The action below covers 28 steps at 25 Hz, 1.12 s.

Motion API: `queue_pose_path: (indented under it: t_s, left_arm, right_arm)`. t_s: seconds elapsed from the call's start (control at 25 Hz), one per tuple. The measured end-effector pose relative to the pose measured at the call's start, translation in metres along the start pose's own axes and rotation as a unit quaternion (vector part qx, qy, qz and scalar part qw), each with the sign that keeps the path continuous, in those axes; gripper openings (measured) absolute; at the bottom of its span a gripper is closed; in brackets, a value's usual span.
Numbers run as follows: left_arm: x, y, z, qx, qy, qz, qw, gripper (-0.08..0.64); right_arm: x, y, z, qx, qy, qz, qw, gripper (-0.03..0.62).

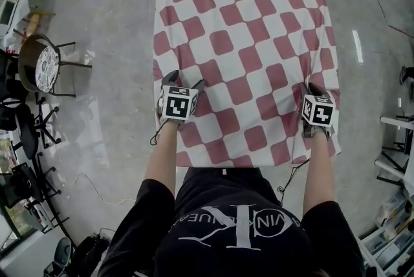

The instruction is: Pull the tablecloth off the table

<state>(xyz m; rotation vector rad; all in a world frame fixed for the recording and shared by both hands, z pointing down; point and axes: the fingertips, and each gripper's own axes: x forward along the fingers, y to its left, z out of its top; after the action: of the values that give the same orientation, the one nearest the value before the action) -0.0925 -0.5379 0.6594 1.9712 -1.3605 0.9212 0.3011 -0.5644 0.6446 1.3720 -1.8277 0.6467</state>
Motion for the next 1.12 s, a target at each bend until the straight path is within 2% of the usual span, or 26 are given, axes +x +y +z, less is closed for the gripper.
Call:
queue_pose_path:
  t_s: [0.28,0.84,1.12]
  left_arm:
    - [-0.003,-0.004,0.001,-0.005,0.003,0.007,1.0,0.319]
    - [-0.001,-0.017,-0.002,-0.013,0.0,0.02,0.9997,0.199]
    - [-0.01,-0.019,0.001,-0.014,-0.013,0.03,0.9994,0.133]
  right_arm:
    - [-0.002,0.002,-0.001,-0.01,0.001,0.0,1.0,0.103]
    - [-0.005,0.009,0.0,-0.073,-0.001,-0.027,0.997,0.023]
    - [-0.01,0.012,-0.004,-0.078,-0.01,-0.024,0.997,0.017]
